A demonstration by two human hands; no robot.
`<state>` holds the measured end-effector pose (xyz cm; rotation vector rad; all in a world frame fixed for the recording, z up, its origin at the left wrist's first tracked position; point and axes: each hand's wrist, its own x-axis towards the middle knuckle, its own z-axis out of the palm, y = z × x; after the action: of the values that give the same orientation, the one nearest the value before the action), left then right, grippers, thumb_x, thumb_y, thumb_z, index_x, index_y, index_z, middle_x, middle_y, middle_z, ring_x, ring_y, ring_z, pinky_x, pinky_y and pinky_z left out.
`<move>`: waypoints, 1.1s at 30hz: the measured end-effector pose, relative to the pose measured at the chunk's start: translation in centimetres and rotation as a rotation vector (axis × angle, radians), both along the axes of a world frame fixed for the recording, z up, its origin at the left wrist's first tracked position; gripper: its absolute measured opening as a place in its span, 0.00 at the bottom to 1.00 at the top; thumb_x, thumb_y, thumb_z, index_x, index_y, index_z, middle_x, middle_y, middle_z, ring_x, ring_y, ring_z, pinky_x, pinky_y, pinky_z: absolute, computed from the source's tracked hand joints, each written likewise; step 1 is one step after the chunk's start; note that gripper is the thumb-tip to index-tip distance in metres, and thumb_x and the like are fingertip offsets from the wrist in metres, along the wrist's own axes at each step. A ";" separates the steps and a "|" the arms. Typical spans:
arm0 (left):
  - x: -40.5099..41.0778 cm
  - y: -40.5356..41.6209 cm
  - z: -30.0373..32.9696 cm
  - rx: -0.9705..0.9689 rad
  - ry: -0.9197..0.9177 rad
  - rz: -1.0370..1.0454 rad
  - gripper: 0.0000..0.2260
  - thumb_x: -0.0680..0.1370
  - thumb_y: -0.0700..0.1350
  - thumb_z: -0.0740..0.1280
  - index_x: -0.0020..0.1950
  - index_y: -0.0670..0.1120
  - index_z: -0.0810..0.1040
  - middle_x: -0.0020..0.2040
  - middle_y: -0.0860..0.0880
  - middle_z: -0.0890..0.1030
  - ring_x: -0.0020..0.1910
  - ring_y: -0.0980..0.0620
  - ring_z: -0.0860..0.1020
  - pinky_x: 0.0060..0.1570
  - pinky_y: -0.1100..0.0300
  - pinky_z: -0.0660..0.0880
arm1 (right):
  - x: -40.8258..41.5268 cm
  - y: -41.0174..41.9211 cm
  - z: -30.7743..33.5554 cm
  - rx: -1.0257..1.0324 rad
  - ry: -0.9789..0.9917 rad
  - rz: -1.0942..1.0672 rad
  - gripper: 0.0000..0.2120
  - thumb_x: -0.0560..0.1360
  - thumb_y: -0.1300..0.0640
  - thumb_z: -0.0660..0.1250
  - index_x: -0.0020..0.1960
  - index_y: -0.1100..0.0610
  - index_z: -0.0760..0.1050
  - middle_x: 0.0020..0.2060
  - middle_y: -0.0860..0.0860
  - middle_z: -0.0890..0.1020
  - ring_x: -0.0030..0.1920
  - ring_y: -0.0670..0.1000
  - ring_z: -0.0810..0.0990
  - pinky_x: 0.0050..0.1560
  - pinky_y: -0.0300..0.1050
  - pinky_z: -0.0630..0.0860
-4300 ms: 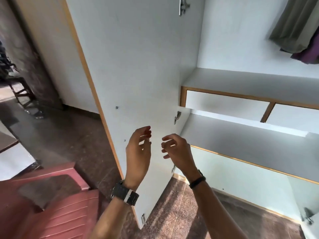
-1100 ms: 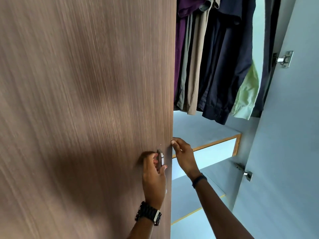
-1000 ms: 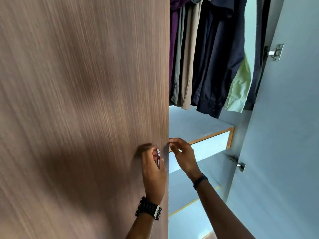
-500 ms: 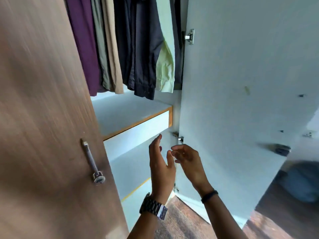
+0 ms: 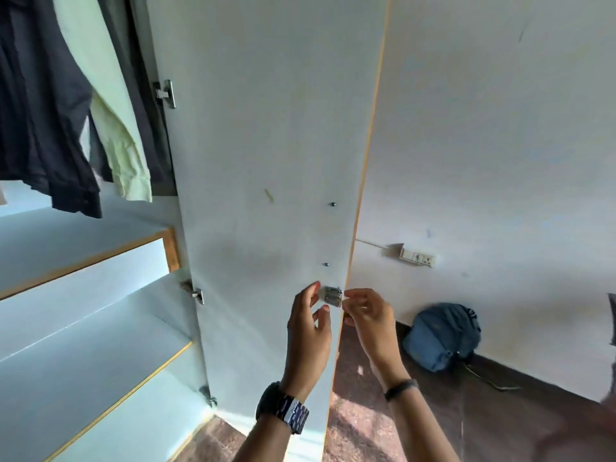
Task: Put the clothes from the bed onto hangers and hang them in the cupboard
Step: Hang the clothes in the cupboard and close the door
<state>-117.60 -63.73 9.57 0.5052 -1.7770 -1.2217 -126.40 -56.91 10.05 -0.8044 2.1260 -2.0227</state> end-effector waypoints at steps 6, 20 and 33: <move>-8.6 -2.2 1.9 0.013 -0.036 0.037 0.18 0.80 0.38 0.60 0.71 0.46 0.67 0.69 0.48 0.70 0.66 0.53 0.69 0.58 0.64 0.68 | -7.4 -2.0 1.1 -0.029 0.053 0.002 0.08 0.77 0.61 0.65 0.46 0.48 0.77 0.40 0.47 0.83 0.44 0.47 0.82 0.49 0.57 0.80; -15.9 -5.1 0.0 -0.128 -0.018 0.141 0.30 0.79 0.38 0.63 0.73 0.59 0.53 0.76 0.59 0.55 0.74 0.65 0.53 0.73 0.57 0.58 | -16.5 -8.7 2.0 -0.107 -0.033 0.233 0.14 0.79 0.58 0.58 0.37 0.50 0.76 0.31 0.44 0.77 0.37 0.48 0.73 0.44 0.50 0.69; -6.2 0.9 -0.9 0.000 0.054 0.531 0.23 0.72 0.47 0.68 0.62 0.63 0.65 0.61 0.65 0.71 0.58 0.69 0.74 0.54 0.73 0.72 | -6.2 -6.0 3.2 -0.013 0.079 0.615 0.10 0.78 0.55 0.60 0.41 0.50 0.78 0.37 0.47 0.83 0.41 0.52 0.82 0.48 0.56 0.79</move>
<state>-123.80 -62.86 8.69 0.8691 -1.4652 -0.8510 -132.56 -62.91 13.25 -1.3524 1.6116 -1.6924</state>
